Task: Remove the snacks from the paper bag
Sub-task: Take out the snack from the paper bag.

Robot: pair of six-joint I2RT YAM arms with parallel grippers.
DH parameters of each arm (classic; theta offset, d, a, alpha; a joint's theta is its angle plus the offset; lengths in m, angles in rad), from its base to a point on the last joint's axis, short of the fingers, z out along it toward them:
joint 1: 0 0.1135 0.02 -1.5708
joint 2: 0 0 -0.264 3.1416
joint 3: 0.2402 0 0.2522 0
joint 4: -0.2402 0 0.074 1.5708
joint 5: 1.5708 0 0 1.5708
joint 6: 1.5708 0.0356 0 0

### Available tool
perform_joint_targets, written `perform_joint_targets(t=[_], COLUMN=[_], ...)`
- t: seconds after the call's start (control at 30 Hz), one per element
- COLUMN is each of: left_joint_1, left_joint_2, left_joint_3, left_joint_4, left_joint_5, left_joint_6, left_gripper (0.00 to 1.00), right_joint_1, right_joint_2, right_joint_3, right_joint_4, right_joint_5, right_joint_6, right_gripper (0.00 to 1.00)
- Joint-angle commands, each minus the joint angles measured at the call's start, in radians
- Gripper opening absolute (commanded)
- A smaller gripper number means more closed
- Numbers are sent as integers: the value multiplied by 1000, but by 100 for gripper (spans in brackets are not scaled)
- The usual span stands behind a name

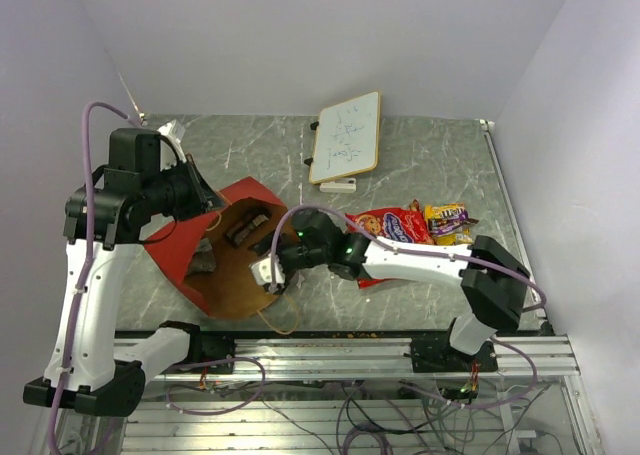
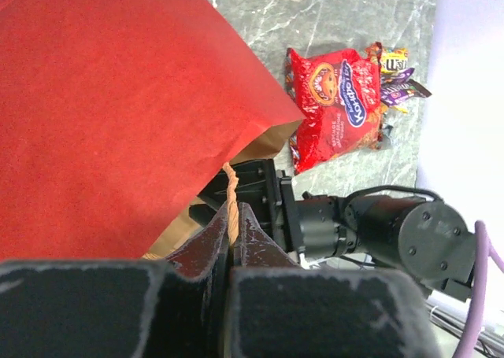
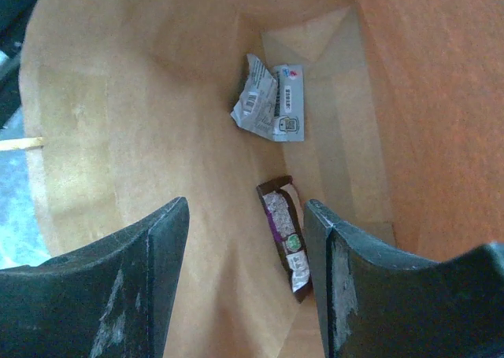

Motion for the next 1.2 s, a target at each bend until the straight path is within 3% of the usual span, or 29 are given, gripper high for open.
perform_joint_targets(t=[0.0, 0.17, 0.5, 0.67, 0.8, 1.17], left_joint_1=[3, 3, 3, 3, 3, 2], left_joint_2=[-17, -65, -102, -114, -122, -115], left_joint_3=[-18, -63, -169, -179, -179, -152], left_joint_4=[-31, -87, 32, 85, 128, 95], left_joint_5=[-92, -206, -66, -14, 16, 7], left_joint_6=[-9, -28, -82, -94, -107, -43], left_gripper=[7, 7, 7, 7, 7, 7], right_joint_1=[49, 83, 119, 119, 115, 84], right_joint_2=[74, 146, 213, 251, 268, 406], right_joint_3=[84, 122, 100, 133, 85, 228], right_joint_4=[-17, 51, 280, 253, 331, 92], right_joint_5=[137, 172, 247, 290, 341, 556], right_joint_6=[-131, -98, 111, 97, 104, -207], right_gripper=[60, 60, 60, 57, 56, 55])
